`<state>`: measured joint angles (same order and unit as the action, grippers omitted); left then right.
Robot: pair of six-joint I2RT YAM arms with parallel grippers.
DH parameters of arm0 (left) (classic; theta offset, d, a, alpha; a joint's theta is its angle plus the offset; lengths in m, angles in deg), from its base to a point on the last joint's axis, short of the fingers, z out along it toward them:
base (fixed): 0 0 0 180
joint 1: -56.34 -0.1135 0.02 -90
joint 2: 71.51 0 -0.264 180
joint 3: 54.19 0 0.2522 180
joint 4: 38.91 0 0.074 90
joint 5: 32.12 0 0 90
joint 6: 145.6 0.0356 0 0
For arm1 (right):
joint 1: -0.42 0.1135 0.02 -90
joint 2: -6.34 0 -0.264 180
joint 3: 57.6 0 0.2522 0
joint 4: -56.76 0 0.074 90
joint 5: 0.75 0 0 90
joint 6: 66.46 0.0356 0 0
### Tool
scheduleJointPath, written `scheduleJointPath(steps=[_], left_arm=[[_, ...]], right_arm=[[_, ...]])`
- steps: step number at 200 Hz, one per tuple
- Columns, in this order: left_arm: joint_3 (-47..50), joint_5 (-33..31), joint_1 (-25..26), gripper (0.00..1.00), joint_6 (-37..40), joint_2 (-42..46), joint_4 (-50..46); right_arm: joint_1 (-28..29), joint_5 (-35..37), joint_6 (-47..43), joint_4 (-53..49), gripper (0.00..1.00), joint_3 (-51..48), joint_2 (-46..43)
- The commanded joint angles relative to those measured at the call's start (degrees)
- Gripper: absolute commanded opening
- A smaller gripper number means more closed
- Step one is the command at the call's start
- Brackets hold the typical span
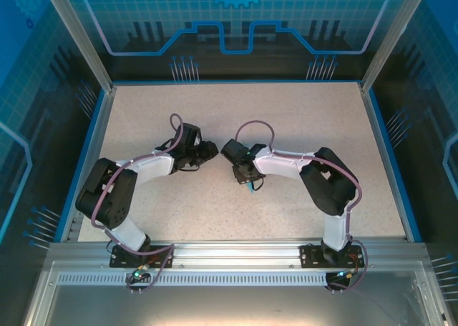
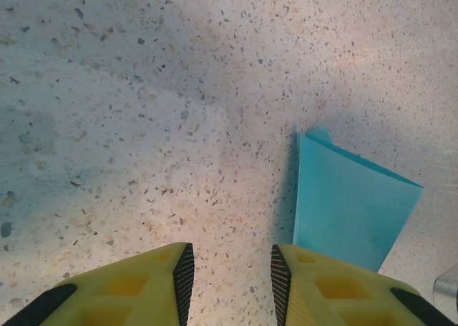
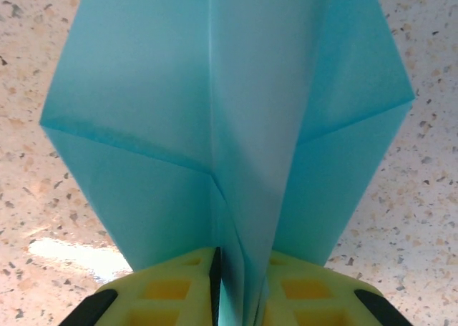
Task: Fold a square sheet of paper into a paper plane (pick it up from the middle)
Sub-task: Move the paper plane to the top-center of the table.
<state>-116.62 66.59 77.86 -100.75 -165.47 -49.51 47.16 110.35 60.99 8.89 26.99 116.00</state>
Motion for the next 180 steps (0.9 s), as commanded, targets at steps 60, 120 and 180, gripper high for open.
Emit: scheduleJointPath(steps=[60, 120, 180], left_arm=[[0.2, -0.8, -0.2, 0.38, -0.3, -0.1, -1.9], [0.1, -0.9, -0.2, 0.38, 0.1, -0.4, -2.4], [0.2, -1.1, -0.2, 0.38, 0.4, -0.4, -2.8]], right_arm=[[2.0, 2.8, 0.6, -0.1, 0.21, -0.7, 2.8], [5.2, 8.3, 0.8, -3.4, 0.2, 3.2, 3.4], [5.5, 7.2, 2.0, -3.3, 0.14, 3.7, 3.7]])
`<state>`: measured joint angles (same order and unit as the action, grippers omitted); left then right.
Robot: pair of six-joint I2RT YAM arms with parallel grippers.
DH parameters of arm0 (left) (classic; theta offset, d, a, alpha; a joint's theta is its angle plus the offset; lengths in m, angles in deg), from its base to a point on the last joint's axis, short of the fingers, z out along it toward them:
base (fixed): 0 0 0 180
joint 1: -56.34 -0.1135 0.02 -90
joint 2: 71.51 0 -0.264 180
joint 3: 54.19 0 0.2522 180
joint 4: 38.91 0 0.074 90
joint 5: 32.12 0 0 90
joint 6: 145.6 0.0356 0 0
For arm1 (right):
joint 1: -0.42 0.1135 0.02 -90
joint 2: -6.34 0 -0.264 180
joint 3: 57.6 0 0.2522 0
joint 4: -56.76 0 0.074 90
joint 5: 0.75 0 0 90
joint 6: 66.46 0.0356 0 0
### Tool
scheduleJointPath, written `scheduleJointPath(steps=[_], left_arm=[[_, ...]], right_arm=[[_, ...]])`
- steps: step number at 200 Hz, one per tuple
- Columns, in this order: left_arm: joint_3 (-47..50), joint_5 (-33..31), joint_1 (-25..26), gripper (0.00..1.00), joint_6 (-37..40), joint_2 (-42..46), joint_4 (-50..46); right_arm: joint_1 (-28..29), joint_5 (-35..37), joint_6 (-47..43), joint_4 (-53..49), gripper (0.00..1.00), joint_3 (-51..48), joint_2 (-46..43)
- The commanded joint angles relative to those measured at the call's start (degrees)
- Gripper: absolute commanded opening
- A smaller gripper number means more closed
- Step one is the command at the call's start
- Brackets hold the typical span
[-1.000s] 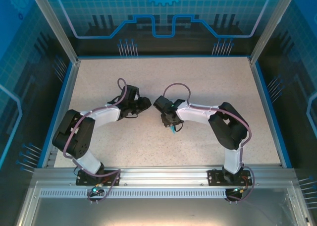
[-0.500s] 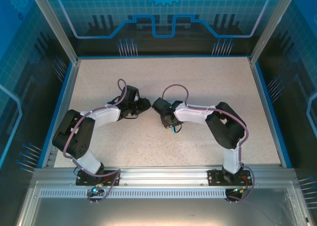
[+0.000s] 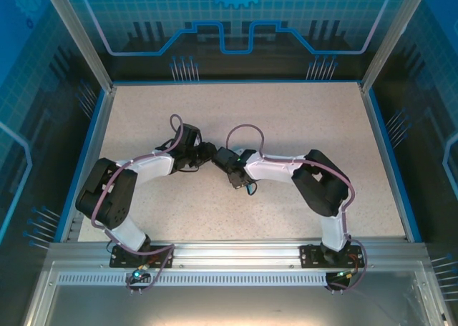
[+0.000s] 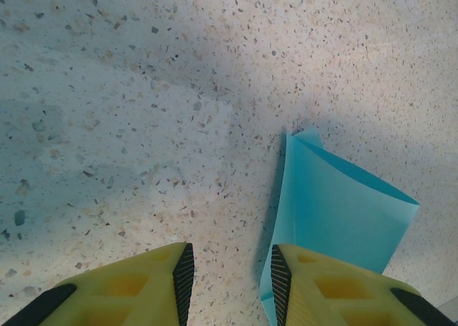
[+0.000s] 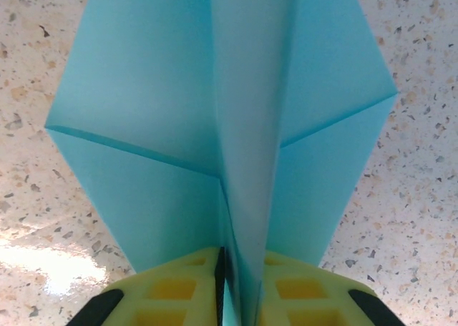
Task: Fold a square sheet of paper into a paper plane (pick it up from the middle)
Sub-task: Move the paper plane to the top-center of the table.
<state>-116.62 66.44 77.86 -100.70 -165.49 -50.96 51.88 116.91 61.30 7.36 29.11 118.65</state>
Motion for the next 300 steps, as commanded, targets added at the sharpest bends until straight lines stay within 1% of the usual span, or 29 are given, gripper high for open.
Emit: scheduleJointPath(steps=[1, 54, 81, 113, 139, 159, 183, 221, 241, 267, 300], left_arm=[[0.2, -1.0, -0.2, 0.38, 0.3, -0.4, -1.4], [0.2, -0.9, -0.2, 0.38, 0.4, -0.6, -1.5], [0.1, -1.5, -0.2, 0.38, 0.4, -0.1, -2.2], [0.1, -3.0, -0.6, 0.39, 0.1, 1.1, -3.7], [0.3, -5.0, -0.9, 0.43, -0.1, 2.3, -5.3], [0.7, -6.7, -1.2, 0.48, -0.1, 3.7, -6.9], [1.1, -9.3, -1.8, 0.57, 0.2, 5.6, -9.1], [0.9, -14.5, -2.6, 0.75, 1.5, 8.8, -13.1], [0.5, -17.4, -2.7, 0.83, 2.9, 10.1, -15.4], [0.8, -19.6, -2.9, 0.88, 3.7, 11.8, -17.0], [1.0, -19.7, -3.0, 0.89, 3.6, 12.3, -17.1]], right_arm=[[0.7, 0.6, 1.7, -1.8, 0.14, 1.6, 1.1], [1.0, 1.1, 2.0, -2.6, 0.07, 2.5, 2.6], [0.5, 1.4, 1.6, -2.7, 0.06, 3.1, 1.0], [-3.7, 0.3, -1.1, -1.1, 0.07, 5.7, -3.1], [-8.3, -1.7, -3.3, 0.3, 0.07, 9.3, -1.3], [-11.1, -2.7, -3.8, 0.5, 0.07, 12.0, 1.5], [-13.5, -3.6, -4.8, 0.7, 0.08, 15.9, 5.1], [-15.5, -5.0, -5.5, -0.5, 0.11, 22.4, 11.5], [-16.0, -5.2, -5.5, -1.2, 0.11, 25.0, 14.2], [-16.0, -4.9, -5.1, -2.2, 0.14, 27.0, 16.3], [-16.0, -4.4, -4.3, -3.4, 0.2, 28.3, 18.0]])
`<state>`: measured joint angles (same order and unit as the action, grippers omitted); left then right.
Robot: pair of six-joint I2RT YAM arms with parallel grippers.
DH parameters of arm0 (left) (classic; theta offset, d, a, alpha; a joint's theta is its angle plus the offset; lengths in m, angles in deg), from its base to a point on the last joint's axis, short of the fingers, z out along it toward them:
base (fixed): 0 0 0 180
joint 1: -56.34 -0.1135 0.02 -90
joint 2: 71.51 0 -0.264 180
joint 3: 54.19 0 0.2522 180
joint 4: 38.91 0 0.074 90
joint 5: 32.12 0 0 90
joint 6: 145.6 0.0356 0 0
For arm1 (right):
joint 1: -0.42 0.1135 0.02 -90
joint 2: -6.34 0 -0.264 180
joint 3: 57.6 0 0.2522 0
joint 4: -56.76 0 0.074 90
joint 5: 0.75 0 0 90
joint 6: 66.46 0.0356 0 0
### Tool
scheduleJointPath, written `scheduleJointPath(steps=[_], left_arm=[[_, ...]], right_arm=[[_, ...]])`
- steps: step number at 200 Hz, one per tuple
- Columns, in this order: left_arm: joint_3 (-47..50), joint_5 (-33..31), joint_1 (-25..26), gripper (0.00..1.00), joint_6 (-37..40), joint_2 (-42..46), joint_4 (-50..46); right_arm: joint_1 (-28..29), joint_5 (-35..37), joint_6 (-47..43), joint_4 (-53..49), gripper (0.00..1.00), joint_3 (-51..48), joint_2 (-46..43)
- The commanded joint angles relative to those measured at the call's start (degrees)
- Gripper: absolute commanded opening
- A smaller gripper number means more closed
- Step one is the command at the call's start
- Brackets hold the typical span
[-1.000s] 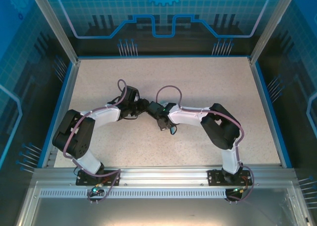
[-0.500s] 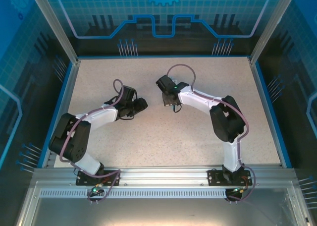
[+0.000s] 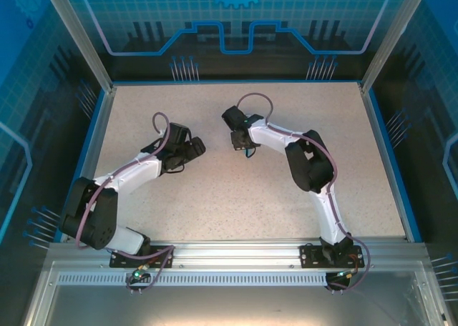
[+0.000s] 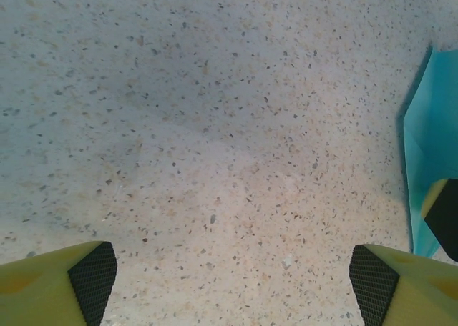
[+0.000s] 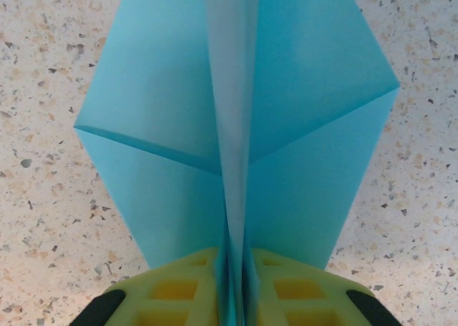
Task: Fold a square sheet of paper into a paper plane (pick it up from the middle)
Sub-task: Move the paper plane to the top-center of the table.
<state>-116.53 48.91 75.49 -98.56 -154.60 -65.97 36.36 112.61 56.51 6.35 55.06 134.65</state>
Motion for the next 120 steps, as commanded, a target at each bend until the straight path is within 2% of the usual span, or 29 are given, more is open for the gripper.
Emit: scheduleJointPath(steps=[1, 72, 120], left_arm=[[0.9, -2.1, -0.6, 0.89, 1.5, 1.4, -2.1], [0.4, -1.7, -0.6, 0.9, 1.1, 0.3, -2.4], [0.2, -1.8, -0.7, 0.9, 1.1, 0.6, -2.9]], right_arm=[[-0.5, -0.1, 0.5, -2.4, 0.2, 2.3, 2.1], [0.4, 0.3, 1.4, -3.3, 0.3, 3.3, 4.7], [0.4, 0.1, 1.2, -4.7, 0.33, 4.9, 3.0]])
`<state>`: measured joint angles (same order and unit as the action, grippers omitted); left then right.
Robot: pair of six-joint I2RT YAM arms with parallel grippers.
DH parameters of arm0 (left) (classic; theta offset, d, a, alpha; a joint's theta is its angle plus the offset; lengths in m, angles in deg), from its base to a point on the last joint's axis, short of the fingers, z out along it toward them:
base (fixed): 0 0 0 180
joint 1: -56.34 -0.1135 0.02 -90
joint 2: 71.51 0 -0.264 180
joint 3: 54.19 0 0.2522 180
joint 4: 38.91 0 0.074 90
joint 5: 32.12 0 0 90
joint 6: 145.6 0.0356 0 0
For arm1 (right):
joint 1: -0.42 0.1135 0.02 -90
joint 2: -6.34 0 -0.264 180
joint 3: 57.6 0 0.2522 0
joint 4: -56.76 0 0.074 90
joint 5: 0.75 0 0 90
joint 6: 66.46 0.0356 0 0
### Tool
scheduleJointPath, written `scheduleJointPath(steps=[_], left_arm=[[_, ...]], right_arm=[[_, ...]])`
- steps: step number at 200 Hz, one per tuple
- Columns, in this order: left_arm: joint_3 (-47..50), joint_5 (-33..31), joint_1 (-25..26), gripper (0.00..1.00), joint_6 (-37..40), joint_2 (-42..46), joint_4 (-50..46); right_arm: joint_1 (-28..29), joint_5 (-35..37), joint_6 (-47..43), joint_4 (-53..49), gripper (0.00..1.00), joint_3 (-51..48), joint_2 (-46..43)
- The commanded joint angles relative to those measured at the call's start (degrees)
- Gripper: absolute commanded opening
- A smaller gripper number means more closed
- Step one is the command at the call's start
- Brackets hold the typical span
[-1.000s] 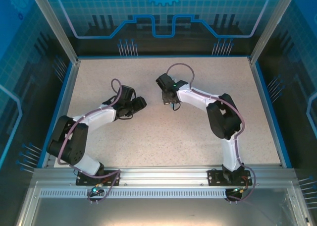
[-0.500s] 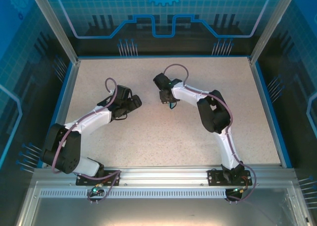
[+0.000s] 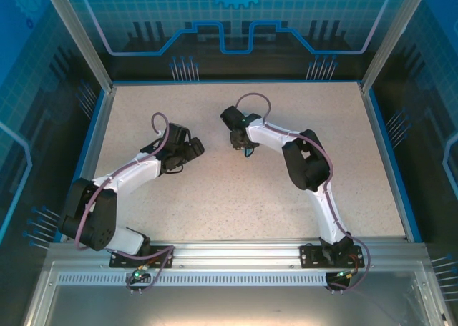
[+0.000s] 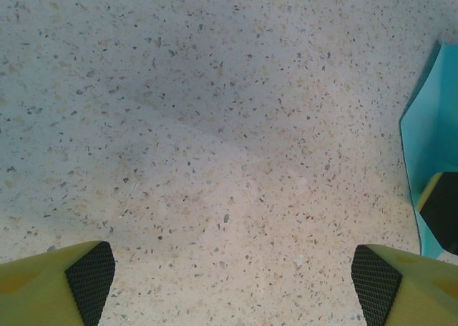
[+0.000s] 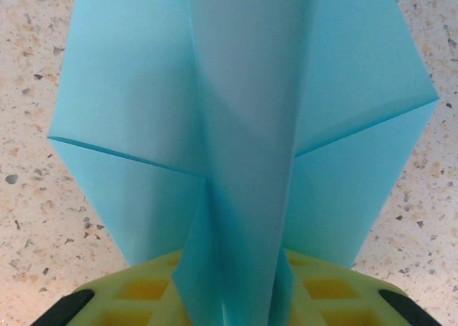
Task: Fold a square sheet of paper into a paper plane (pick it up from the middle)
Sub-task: Move the paper plane to the top-center of the table, then reset both arms
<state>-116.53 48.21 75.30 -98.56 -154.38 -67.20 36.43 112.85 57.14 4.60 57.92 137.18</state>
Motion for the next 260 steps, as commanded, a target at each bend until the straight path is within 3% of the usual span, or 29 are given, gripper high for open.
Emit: scheduleJointPath(steps=[1, 73, 125, 136, 192, 230, 260], left_arm=[[0.1, -1.1, -0.5, 0.9, 1.1, 0.4, -1.6], [-3.2, -4.6, -0.9, 0.91, 3.1, 4.2, -7.1], [-4.9, -6.7, -3.6, 0.97, 9.4, 11.1, -8.0], [-4.4, -7.9, -4.2, 0.98, 11.6, 12.8, -7.0], [4.8, -15.2, -9.5, 0.98, 20.0, 17.4, 5.7], [16.4, -20.3, -11.7, 0.99, 26.6, 19.4, 22.3], [19.1, -19.2, -12.9, 0.98, 32.5, 17.5, 26.2]], right_arm=[[0.4, -0.1, 0.6, -2.9, 0.33, 2.1, 0.3], [0.2, -1.9, -1.6, -3.0, 0.67, 1.1, -18.2], [-3.2, 3.5, -4.9, 4.2, 0.88, -12.3, -35.4], [-4.3, 6.4, -6.2, 6.7, 0.99, -16.4, -39.4], [-16.8, 17.2, -8.9, 19.3, 0.99, -40.7, -56.7], [-27.9, 10.7, -11.3, 34.0, 0.99, -61.8, -66.9], [-29.2, 9.3, -20.4, 47.3, 0.99, -74.2, -69.1]])
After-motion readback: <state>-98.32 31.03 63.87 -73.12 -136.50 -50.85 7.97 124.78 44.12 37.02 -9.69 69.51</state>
